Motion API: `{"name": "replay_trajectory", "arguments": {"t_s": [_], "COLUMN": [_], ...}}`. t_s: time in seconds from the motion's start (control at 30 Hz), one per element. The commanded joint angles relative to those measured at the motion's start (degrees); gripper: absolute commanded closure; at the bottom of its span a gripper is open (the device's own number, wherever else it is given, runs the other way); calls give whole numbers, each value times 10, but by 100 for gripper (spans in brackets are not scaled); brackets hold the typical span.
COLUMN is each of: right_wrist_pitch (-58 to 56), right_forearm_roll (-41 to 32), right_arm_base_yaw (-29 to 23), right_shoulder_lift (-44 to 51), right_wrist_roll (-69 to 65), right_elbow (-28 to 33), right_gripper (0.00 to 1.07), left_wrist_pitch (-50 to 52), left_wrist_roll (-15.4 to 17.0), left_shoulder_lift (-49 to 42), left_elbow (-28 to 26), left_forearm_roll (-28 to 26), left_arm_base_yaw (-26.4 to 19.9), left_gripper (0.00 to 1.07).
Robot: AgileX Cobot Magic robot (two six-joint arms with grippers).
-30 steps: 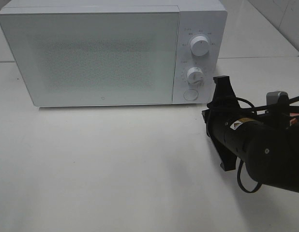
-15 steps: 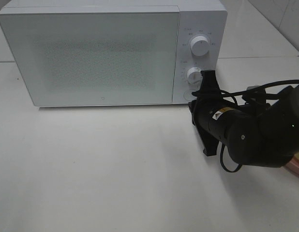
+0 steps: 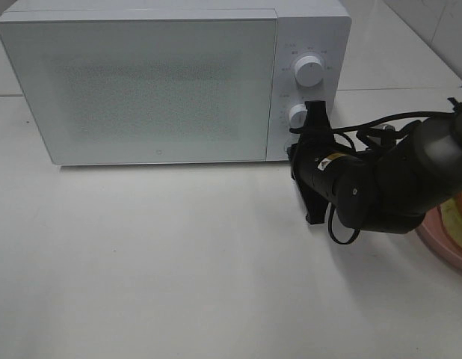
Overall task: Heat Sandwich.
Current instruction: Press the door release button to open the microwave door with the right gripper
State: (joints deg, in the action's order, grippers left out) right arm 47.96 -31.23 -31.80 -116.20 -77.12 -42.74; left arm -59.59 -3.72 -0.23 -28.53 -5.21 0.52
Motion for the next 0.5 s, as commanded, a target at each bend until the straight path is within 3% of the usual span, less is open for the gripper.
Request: {"name": "replay_trajectory", "arguments": {"t_s": [0.03, 0.5], "right_wrist_pitch": [-3, -21], "right_forearm_roll": [2, 25], "right_arm_base_yaw": [10, 45], "right_shoulder_lift": [-18, -34], "right_wrist_roll": [-10, 2], "right_elbow": [-22, -68], "right_gripper": [107, 107], "left_wrist_pitch": [2, 2], "left_wrist_roll": [0, 0], "left_shoulder_lift": [-15, -15], "left_elbow": [2, 2], "left_forearm_roll": [0, 1], "left_arm_base_yaw": [-1, -1], "left_gripper": [9, 9]}}
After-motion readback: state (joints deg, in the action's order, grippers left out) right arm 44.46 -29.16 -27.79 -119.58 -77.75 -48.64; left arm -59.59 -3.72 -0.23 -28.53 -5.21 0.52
